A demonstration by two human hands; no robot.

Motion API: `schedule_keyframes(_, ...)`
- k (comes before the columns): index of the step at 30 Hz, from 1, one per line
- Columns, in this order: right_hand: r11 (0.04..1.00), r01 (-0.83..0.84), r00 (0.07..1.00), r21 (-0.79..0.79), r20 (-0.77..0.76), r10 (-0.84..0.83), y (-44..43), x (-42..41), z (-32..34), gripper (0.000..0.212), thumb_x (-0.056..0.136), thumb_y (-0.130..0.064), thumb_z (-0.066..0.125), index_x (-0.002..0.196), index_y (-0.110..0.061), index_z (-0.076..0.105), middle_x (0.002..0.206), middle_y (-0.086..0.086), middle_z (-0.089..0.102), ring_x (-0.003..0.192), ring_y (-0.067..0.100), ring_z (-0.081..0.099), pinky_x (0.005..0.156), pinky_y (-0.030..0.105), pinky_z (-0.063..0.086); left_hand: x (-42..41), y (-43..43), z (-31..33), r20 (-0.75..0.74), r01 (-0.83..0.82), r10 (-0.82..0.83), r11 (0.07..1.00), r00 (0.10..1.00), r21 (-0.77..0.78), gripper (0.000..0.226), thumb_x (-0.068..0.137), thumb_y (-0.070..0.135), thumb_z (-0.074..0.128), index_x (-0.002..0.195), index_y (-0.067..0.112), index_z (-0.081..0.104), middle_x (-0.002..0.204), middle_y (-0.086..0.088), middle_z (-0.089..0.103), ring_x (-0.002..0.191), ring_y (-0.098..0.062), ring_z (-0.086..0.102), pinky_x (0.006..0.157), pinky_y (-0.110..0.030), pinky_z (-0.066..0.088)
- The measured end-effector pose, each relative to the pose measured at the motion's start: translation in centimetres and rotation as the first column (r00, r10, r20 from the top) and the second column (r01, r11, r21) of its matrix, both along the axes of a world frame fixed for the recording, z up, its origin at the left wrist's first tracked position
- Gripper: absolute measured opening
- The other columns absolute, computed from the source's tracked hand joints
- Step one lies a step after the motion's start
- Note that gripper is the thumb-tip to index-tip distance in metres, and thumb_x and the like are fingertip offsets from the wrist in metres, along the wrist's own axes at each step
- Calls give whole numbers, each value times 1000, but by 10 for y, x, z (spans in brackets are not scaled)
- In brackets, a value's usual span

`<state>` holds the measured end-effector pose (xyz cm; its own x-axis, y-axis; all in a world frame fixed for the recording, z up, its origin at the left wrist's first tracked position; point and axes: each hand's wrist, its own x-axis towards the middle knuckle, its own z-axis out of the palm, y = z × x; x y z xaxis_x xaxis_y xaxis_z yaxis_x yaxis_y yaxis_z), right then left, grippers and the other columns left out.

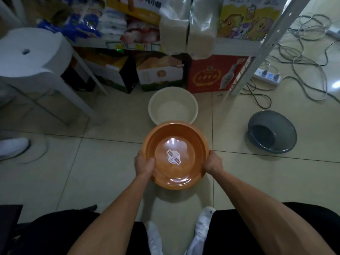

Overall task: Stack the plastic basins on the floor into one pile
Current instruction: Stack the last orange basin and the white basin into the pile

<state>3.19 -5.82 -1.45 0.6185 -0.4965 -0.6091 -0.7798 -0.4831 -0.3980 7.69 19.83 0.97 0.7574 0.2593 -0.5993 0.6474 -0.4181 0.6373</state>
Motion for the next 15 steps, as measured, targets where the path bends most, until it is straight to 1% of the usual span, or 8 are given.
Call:
schedule_keyframes(2,999,-37,999,17,-18,37,-1,-7,-7,27,93,-25,57,117,-13,58,113,12,69,103,32,66,90,43,56,-4,3,0,1,27,-27,999,1000,-17,47,62,20,61,110,22,63,104,-9,68,94,-32,68,87,-45,59)
schedule_keyframes(5,984,-175,982,24,-73,176,1,-5,-15,44,92,-30,60,131,-13,50,124,12,64,108,31,66,89,40,55,-6,11,-27,-46,93,-96,994,994,-53,64,67,18,70,128,28,55,114,-1,64,101,-24,65,88,-41,57)
schedule_keyframes(6,968,-250,963,13,-101,250,1,-2,-19,57,90,-33,63,139,-11,43,137,14,56,117,31,63,93,40,54,-5,20,-69,-65,133,-136,990,989,-46,75,63,23,74,133,34,50,121,2,61,106,-20,64,88,-41,57)
schedule_keyframes(8,917,-398,908,-33,-156,388,8,1,-28,95,82,-42,70,156,-14,18,165,13,21,135,33,49,108,46,48,-6,29,-126,-113,212,-210,977,971,2,94,55,41,80,140,44,40,135,8,57,113,-14,66,88,-42,60)
schedule_keyframes(10,863,-503,849,-56,-221,480,15,3,-32,122,74,-48,77,161,-19,-4,170,5,-8,146,33,33,115,51,39,-14,22,-131,-160,263,-254,964,954,42,103,61,50,78,149,43,26,152,5,39,127,-19,57,101,-53,53)
schedule_keyframes(12,753,-652,732,-91,-337,592,23,0,-37,116,78,-45,76,161,-19,0,168,7,-15,151,34,19,116,51,32,-26,-1,-58,-242,361,-334,930,911,73,106,73,51,70,157,35,8,167,0,11,147,-31,35,116,-62,32)
schedule_keyframes(13,696,-712,670,-90,-384,635,27,-2,-40,109,80,-46,74,161,-20,6,169,9,-11,152,36,13,117,51,29,-29,-6,-47,-289,416,-377,905,880,86,108,78,55,67,159,32,0,170,-2,-3,153,-32,23,119,-63,23)
schedule_keyframes(15,670,-739,644,-69,-363,674,31,-8,-50,105,75,-60,67,159,-25,14,168,10,9,152,37,12,121,50,22,-31,-3,-47,-358,498,-443,864,822,74,113,81,64,60,161,27,-11,170,-2,-19,158,-32,8,119,-64,14)
